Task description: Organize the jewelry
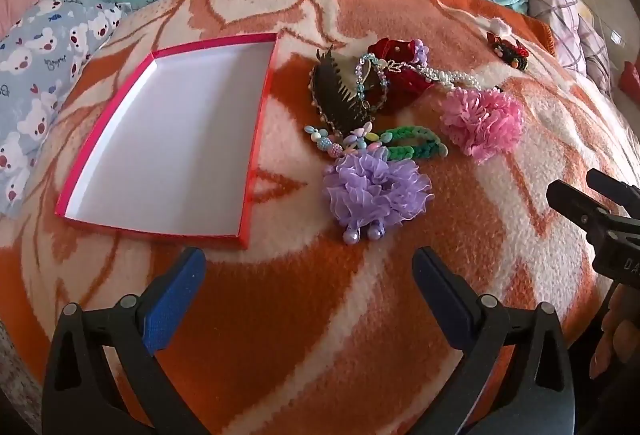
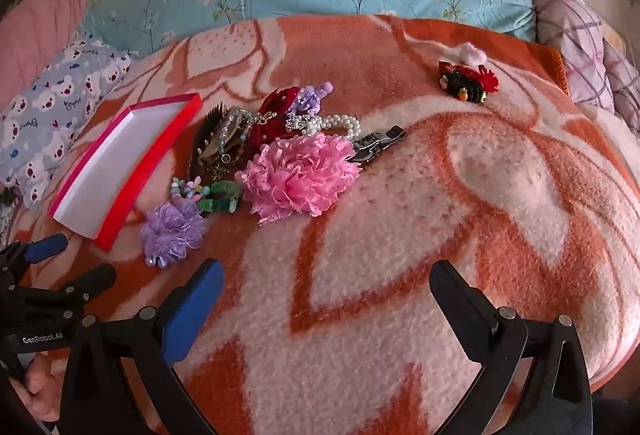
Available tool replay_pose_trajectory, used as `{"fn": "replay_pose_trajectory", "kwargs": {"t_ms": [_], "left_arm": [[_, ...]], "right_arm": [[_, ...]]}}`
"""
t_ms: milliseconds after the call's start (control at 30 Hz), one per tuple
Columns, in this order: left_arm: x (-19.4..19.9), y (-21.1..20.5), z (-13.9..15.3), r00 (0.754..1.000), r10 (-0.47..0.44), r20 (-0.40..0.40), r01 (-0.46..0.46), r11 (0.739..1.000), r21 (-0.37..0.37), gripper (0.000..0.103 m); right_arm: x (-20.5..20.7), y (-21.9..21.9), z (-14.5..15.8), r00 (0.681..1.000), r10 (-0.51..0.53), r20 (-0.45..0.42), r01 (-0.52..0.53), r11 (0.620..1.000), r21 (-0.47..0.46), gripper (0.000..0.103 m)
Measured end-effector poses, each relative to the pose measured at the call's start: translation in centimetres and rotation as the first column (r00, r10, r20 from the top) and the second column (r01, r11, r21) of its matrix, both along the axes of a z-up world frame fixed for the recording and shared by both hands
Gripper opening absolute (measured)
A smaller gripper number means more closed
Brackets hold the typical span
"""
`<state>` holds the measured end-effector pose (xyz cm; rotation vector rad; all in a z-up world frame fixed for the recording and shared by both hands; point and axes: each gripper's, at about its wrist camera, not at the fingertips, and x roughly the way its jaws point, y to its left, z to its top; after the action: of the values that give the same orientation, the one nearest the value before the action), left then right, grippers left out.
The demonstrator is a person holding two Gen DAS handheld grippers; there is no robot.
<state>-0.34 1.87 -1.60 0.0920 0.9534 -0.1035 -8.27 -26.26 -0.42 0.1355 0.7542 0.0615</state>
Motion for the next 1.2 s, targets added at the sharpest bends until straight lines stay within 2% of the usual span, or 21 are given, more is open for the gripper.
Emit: {"fn": "replay_pose_trajectory", "kwargs": {"t_ms": [167, 300, 333, 567, 1200], "left_arm": [[-0.2, 0.2, 0.2, 1.0, -0.001, -0.004, 0.001, 1.0, 0.006, 0.103], [-0.7, -0.1, 0.3, 1.0, -0.015, -0.002, 0.015, 1.0, 0.012, 0.103], [0.1, -0.6, 0.2, 1.0, 0.021, -0.017, -0.021, 1.0, 0.0, 0.103], [-0.1, -0.9, -0.3, 0.999, 0.032, -0.013, -0.032, 0.999, -0.006, 0.103], [-0.3, -1.6, -0.5, 0.999, 0.026, -0.019, -0.026, 1.0, -0.014, 0.103]], "right_arm": [[0.5, -0.4, -0.3, 1.0, 0.011, -0.016, -0.01, 0.999, 0.036, 0.103], [0.5, -0.3, -0.4, 1.0, 0.013, -0.017, -0.013, 0.999, 0.033, 0.103], [0.5, -0.3, -0.4, 1.0, 0.014, -0.018, -0.013, 0.999, 0.034, 0.103], [0.4, -0.2, -0.3, 1.0, 0.015, -0.013, -0.015, 0.999, 0.038, 0.103], [0.3, -0.3, -0.2, 1.0, 0.021, -0.018, -0.02, 0.998, 0.064, 0.103]]}}
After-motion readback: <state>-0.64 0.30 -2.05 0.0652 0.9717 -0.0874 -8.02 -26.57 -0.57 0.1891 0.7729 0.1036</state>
